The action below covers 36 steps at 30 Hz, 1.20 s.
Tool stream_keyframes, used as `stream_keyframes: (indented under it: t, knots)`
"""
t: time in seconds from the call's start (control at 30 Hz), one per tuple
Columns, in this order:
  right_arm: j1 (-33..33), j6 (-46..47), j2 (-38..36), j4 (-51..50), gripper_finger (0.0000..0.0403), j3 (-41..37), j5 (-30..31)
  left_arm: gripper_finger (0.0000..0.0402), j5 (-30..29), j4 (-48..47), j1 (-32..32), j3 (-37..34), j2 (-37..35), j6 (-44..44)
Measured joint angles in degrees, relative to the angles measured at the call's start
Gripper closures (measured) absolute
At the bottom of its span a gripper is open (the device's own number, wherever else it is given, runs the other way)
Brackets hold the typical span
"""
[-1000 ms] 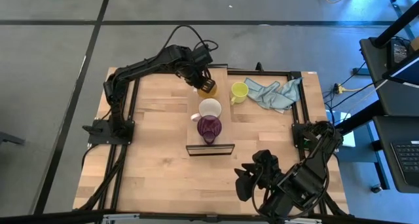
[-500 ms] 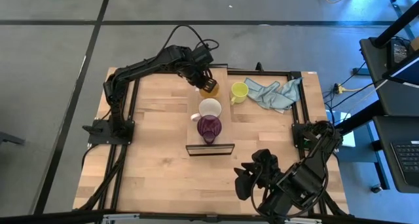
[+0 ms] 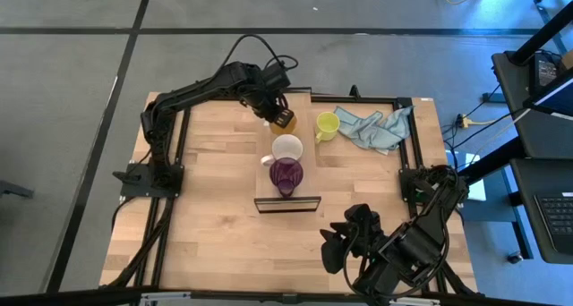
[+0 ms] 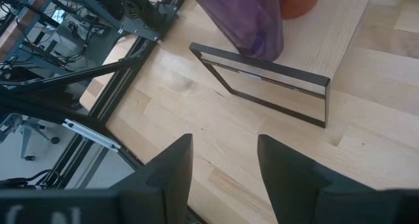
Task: Stack small to large cups/mugs on shelf
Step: Put the yellow mug on the shelf
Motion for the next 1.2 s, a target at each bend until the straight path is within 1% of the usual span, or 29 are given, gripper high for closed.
stream_keyframes:
  t: [0.67,1.0,1.1,1.2]
  knots:
    - [0.00,-0.16,0.02,0.00,0.0230,0.00,0.03,0.0372,0.00,0.18,-0.33,0.00,-0.03,-1.11]
    - [0.00,-0.56,0.02,0.00,0.0230,0.00,0.04,0.0372,-2.67,0.18,-0.33,0.00,-0.20,-1.01]
    - [0.00,-0.80,0.02,0.00,0.0230,0.00,0.07,0.0371,-3.80,1.44,-0.33,0.00,-0.59,0.25]
    - [0.00,-0.82,0.02,0.00,0.0230,0.00,0.08,0.0361,-3.95,1.63,-0.33,0.00,-0.99,0.65]
